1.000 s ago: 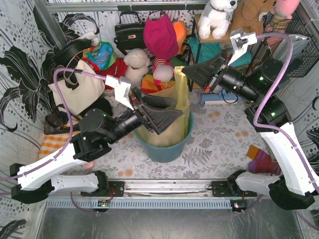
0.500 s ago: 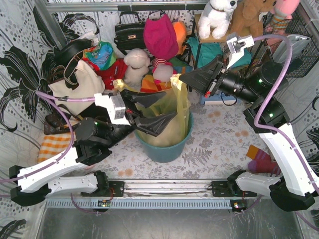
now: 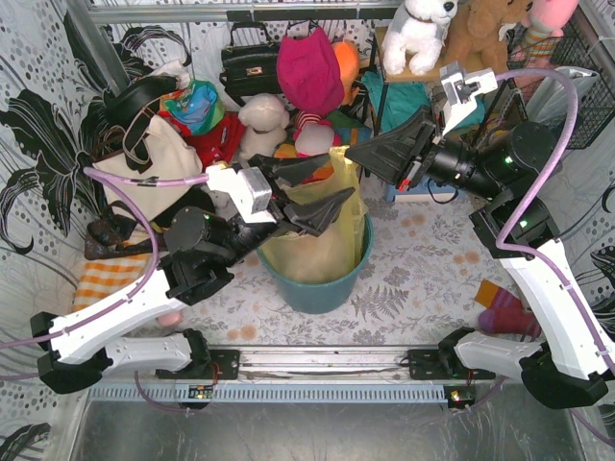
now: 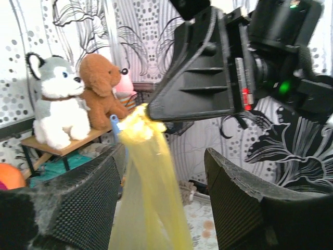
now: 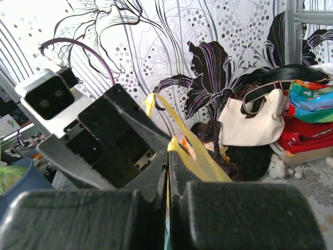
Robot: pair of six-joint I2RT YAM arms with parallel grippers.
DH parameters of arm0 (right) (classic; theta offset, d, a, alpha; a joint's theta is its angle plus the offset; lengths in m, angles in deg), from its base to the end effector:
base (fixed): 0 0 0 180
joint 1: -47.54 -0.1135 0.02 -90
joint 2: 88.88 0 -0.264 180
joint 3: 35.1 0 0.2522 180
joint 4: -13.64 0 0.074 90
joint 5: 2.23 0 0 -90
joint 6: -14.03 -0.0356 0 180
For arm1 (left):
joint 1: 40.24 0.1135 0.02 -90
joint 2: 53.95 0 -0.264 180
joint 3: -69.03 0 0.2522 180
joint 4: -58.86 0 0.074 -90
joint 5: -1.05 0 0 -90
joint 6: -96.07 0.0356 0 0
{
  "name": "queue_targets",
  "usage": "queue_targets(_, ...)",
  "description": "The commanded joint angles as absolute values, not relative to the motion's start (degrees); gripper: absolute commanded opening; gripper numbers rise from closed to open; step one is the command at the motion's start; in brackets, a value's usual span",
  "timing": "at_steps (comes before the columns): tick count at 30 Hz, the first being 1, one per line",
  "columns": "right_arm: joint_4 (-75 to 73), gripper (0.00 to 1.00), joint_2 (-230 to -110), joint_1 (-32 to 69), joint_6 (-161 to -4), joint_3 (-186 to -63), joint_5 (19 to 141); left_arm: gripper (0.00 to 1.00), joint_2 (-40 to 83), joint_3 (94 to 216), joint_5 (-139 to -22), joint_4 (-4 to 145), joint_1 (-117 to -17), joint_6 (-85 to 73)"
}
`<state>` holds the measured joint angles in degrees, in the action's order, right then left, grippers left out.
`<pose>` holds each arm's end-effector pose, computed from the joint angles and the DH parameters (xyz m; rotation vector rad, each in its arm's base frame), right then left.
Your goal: Tie the trash bag
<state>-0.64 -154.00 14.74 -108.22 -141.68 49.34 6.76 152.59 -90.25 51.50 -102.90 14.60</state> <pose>0.1465 0.1207 0.5665 -0.6601 1.1437 1.3468 0.1008 -0.1932 0.4968 0.6108 0.8899 -0.8432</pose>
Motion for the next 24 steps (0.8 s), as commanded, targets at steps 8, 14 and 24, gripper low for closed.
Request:
queue_targets(8, 3.17, 0.00, -152.34, 14.84, -109.54, -141.32, 47.52, 0.57, 8.89, 155.47, -80.94, 44.64, -91.80, 6.75)
queue_targets(14, 3.04, 0.00, -152.51, 14.84, -109.50, -141.51, 47.35, 0.55, 10.13, 156.32, -74.16, 44.59, -90.40, 4.38)
queue_targets(24, 1.38, 0.00, -152.51, 14.84, -107.91, -141.42, 48.41, 0.53, 11.11, 157.38, -64.36, 44.19, -88.42, 0.47)
